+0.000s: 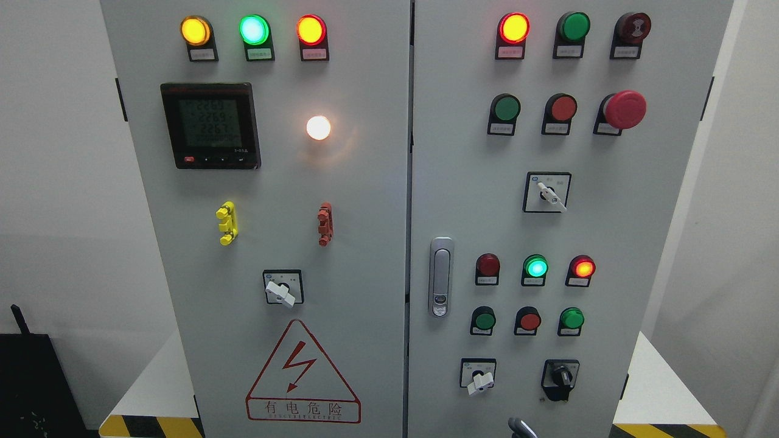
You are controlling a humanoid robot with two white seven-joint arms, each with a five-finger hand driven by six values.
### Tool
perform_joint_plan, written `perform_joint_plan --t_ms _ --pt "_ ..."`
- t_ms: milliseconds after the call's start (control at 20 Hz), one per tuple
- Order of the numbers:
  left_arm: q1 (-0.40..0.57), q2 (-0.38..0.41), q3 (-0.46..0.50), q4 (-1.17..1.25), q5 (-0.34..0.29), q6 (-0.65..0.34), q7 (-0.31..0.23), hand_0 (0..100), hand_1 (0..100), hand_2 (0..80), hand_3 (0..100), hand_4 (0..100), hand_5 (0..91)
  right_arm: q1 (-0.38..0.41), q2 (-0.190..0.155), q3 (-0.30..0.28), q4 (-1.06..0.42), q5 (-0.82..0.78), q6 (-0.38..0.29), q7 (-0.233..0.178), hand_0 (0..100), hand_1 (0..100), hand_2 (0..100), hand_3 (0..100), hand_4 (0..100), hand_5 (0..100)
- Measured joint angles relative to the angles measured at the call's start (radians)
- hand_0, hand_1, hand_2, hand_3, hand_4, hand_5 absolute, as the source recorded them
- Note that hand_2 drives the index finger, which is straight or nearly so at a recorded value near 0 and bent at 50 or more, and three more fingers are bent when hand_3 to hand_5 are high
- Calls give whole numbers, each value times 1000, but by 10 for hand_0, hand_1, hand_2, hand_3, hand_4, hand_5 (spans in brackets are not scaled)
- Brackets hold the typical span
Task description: Press green start button
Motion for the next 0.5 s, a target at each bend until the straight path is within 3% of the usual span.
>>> perform_joint_plan --t_ms 500 --pt "0 0 0 0 0 0 0 120 556 0 0 0 0 3 0 1 -1 0 -5 3 0 125 0 0 0 0"
